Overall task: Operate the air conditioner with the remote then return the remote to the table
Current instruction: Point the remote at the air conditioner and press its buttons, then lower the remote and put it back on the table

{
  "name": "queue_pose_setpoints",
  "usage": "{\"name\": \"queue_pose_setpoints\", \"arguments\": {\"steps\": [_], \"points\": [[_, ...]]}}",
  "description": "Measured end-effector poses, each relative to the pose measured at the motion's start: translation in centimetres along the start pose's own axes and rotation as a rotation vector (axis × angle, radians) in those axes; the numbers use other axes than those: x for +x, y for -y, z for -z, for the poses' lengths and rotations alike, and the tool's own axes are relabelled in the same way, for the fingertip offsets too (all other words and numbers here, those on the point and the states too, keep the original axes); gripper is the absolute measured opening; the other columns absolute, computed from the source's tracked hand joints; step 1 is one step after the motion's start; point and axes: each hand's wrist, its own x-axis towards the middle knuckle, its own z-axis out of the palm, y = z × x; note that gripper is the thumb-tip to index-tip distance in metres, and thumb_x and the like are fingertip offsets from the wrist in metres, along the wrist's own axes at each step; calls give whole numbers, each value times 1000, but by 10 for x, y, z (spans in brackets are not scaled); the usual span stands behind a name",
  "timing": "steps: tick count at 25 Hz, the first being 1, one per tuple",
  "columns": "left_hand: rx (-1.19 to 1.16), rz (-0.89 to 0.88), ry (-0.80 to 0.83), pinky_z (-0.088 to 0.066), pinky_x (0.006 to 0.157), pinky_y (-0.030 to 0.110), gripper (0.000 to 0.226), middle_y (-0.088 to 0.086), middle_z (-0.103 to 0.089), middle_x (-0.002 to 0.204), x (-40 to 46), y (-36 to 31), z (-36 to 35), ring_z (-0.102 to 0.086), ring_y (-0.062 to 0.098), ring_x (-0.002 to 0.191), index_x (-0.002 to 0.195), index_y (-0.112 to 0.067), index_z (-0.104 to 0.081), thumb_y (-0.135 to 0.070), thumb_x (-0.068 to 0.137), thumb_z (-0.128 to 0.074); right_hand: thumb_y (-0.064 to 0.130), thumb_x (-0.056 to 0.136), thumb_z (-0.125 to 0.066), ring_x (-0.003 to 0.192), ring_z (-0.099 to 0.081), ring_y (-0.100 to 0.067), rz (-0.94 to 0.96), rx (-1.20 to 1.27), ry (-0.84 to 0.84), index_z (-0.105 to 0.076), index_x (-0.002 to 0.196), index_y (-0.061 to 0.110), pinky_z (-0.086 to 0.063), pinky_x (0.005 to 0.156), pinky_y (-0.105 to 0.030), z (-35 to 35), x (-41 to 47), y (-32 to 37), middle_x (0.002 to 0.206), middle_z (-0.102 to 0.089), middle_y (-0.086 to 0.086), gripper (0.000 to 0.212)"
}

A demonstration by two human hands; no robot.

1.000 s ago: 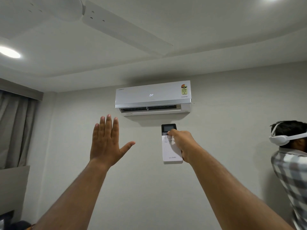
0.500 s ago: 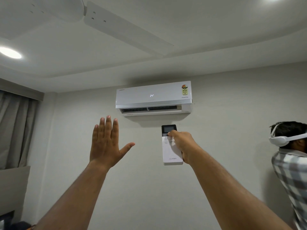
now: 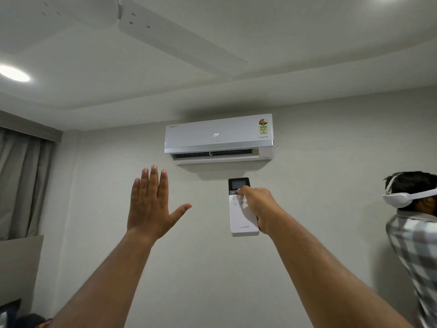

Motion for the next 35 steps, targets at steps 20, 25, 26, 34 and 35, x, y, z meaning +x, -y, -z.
{"name": "queue_pose_setpoints", "arguments": {"steps": [20, 25, 26, 34, 35], "points": [[-54, 4, -6, -7, 124, 48, 109, 18, -4, 165, -3, -6, -9, -3, 34, 153, 155, -6, -3, -83, 79, -18, 15, 86, -56, 37, -58, -22, 1, 24, 3, -52, 74, 10, -51, 45, -26, 0, 6, -7, 56, -61, -7, 14], [-330, 172, 133, -15, 121, 41, 87, 16, -17, 164, 3, -21, -7, -16, 30, 152, 154, -10, -22, -68, 90, -36, 16, 90, -56, 53, -61, -24, 27, 54, 15, -56, 84, 8, -52, 52, -28, -2, 7, -11, 69, -65, -9, 10], [-460, 229, 175, -25, 117, 41, 75, 16, -32, 158, 3, -28, -5, -29, 30, 147, 148, -9, -36, -59, 93, -42, 18, 92, -56, 58, -62, -25, 36, 62, 16, -57, 89, 8, -51, 55, -29, -3, 7, -14, 76, -66, -10, 10], [-1313, 631, 543, -60, 69, 33, 21, -3, -77, 85, -68, -113, 8, -72, 19, 79, 82, -21, -72, -29, 94, -56, 22, 93, -64, 70, -69, -26, -52, 21, 3, -65, 98, 8, -53, 59, -32, -18, -13, -92, 88, -74, -12, 15], [-1339, 647, 578, -60, 69, 33, 20, -2, -78, 85, -80, -119, 5, -73, 19, 80, 85, -21, -73, -27, 94, -57, 23, 91, -66, 72, -70, -26, -64, 29, -30, -64, 98, 8, -54, 60, -33, -19, -15, -106, 90, -74, -13, 17]]}}
